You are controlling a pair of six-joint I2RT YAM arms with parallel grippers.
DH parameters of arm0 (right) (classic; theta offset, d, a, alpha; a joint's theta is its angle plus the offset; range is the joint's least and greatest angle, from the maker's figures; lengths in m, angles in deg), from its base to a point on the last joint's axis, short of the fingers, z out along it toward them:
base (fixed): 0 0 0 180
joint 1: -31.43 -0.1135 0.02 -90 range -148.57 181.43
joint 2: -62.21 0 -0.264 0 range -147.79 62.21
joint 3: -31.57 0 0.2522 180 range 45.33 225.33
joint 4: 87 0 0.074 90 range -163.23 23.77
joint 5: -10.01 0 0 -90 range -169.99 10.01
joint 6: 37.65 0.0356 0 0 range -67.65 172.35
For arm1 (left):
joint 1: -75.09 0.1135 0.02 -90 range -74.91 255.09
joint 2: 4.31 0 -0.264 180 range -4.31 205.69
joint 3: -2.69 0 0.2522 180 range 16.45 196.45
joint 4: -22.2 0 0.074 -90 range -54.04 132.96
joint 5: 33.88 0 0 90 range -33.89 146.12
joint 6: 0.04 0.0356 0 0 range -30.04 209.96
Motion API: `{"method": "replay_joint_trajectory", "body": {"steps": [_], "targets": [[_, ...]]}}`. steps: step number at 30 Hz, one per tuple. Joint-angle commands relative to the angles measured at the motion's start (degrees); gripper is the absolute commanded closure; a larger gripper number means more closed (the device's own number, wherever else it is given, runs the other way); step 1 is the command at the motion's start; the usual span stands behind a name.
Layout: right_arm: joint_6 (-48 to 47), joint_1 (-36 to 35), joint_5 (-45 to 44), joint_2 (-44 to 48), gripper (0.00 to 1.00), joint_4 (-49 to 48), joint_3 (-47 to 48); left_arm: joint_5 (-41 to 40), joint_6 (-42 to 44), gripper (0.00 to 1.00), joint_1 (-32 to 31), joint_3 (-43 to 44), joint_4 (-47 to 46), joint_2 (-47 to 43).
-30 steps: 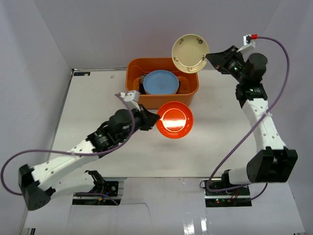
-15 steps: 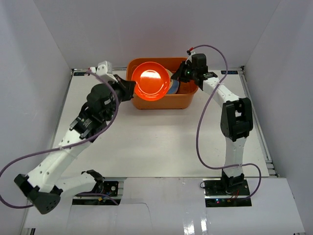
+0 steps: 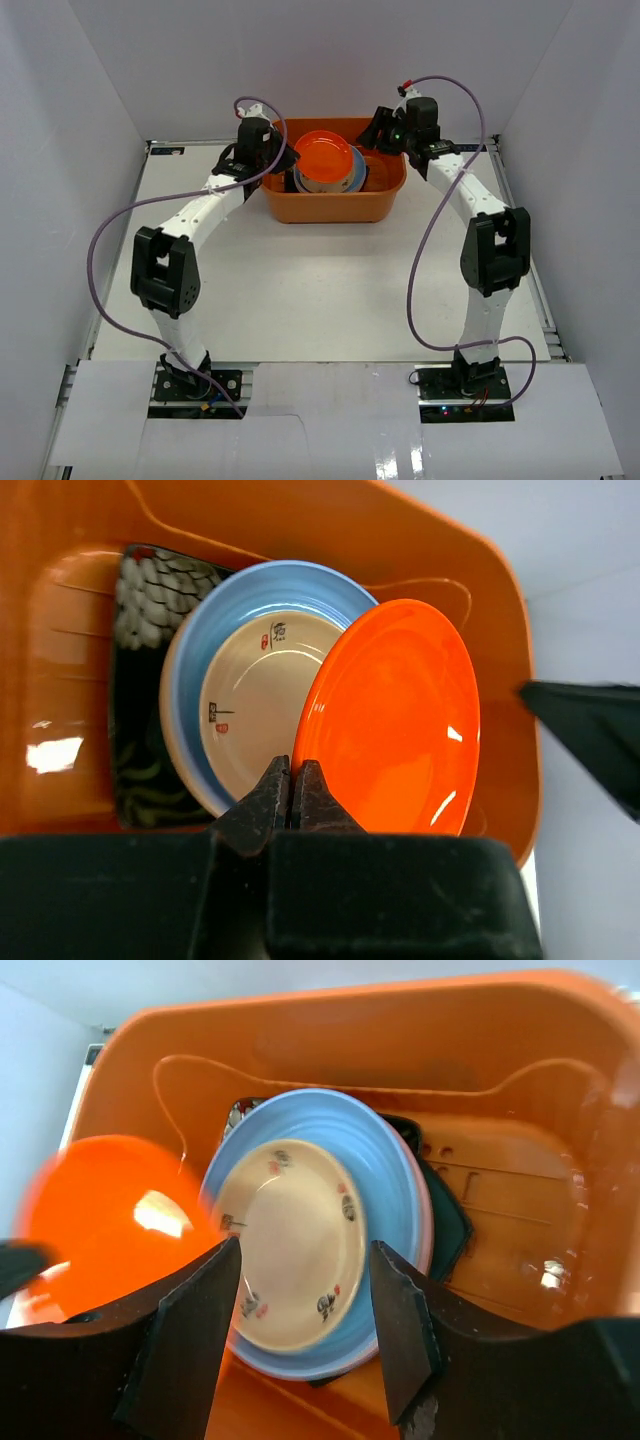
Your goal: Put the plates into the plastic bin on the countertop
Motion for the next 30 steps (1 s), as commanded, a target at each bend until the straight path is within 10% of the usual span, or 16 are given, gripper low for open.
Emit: {"method": "replay_joint_trajectory", "body": {"steps": [1,10,14,17,18,30], "targets": [[-1.96,2.35,-3.10,10.87,0.40,-5.68,-4.64,7.37,-1.62,1.00,0.05,7.69,-0.46,3.96],[-2.14,3.33,1.80,24.95,0.38,-14.73,-18.08,5.54,0.57,0.99,0.05,15.44,4.37,16.63],[-1.70,3.15,3.39,28.28,0.22,-16.67,-22.22,2.98,2.86,0.66,0.14,15.87,5.07,16.99],[-1.00,2.98,4.45,29.69,0.02,-16.93,-24.16,3.24,4.62,0.24,0.23,17.46,5.69,17.08],[-0.91,2.80,4.37,30.22,0.10,-17.02,-24.60,3.50,5.40,0.04,0.14,17.90,5.78,16.90],[-2.49,2.27,4.27,42.61,0.10,-17.63,-31.36,15.01,9.36,0.02,0.05,15.73,1.13,-1.69]]}}
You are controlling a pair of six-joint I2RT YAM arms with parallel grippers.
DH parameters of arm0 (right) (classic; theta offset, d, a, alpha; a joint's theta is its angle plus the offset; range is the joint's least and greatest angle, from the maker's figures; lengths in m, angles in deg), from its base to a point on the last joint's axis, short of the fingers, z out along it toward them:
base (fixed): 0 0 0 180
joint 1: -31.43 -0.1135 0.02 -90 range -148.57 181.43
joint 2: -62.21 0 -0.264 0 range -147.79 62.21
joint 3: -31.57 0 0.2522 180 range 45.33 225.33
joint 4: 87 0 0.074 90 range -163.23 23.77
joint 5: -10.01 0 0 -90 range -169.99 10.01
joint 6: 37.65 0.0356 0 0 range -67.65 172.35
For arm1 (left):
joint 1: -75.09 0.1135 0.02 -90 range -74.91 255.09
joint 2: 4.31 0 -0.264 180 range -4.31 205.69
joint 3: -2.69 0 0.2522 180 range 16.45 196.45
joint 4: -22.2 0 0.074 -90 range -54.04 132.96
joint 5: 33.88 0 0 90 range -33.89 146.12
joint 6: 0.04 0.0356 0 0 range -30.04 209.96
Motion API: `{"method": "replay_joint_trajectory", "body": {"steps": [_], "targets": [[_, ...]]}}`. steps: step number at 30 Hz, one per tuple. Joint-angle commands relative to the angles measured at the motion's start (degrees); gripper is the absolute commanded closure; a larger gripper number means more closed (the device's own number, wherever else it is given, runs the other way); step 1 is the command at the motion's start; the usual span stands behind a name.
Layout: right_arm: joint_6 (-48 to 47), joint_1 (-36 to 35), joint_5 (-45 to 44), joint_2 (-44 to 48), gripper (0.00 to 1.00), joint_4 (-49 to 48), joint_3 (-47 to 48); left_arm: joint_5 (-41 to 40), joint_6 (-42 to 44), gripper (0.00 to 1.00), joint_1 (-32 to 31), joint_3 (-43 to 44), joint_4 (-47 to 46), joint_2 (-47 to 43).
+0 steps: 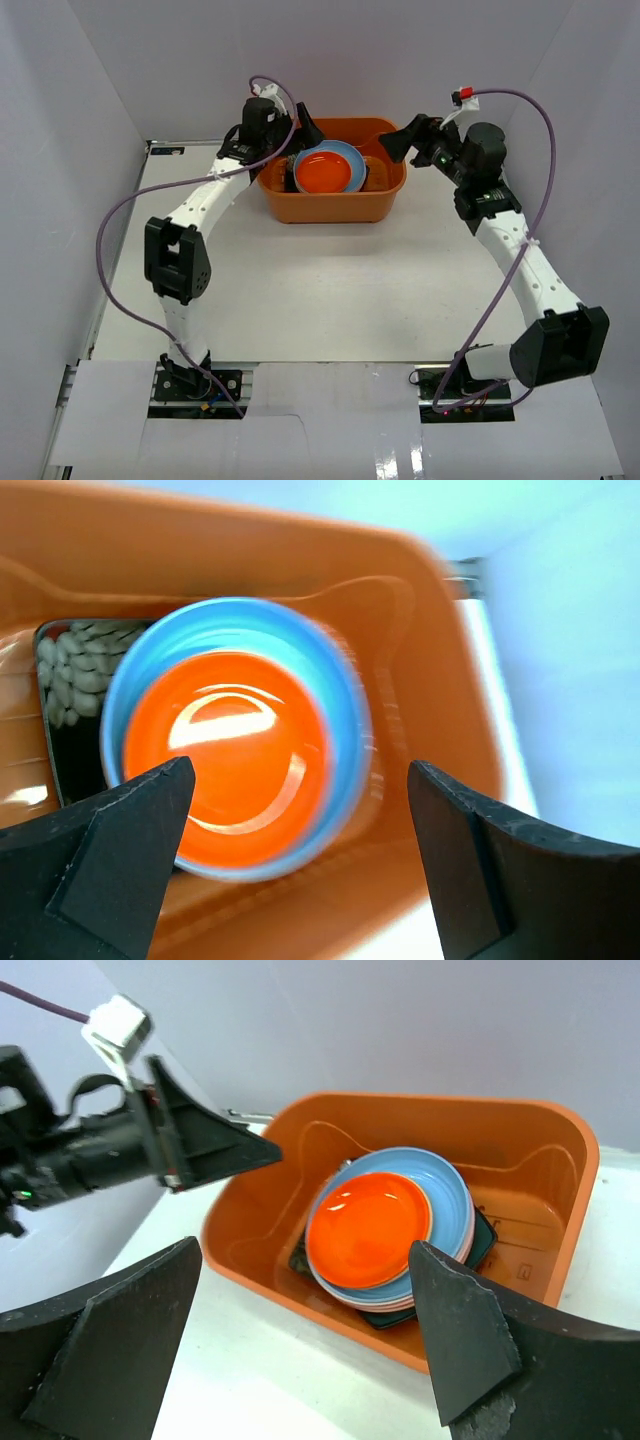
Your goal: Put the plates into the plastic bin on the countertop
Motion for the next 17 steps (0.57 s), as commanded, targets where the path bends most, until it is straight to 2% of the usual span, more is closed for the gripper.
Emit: {"method": "replay_joint_trajectory", "body": {"steps": [1,5,6,9,13,17], "targets": [[-1.20,-0.20,1.43,7.15,0.10,-4.67,-2.19,6.66,2.65,0.02,-0.06,-3.81,-5.86,-15.93],[-0.85,-0.20,-1.98,16.13,0.10,-9.94,-8.07,10.89,3.27,0.02,0.03,-17.07,-10.35,-29.28],[-0.85,-0.20,-4.51,17.89,0.10,-11.61,-10.61,10.72,3.62,0.02,0.03,-22.58,-11.84,-34.97],[-0.94,-0.20,-8.22,26.13,0.10,-13.64,-14.48,5.56,2.49,0.02,0.20,-30.34,-13.09,-45.08],[-2.77,-0.20,-10.69,32.82,0.10,-13.91,-17.48,5.27,2.83,0.02,0.20,-36.07,-16.94,-53.64],[-3.22,-0.20,-12.27,36.97,0.10,-10.77,-23.10,5.27,2.22,0.02,0.20,-39.32,-14.42,-59.71]]}}
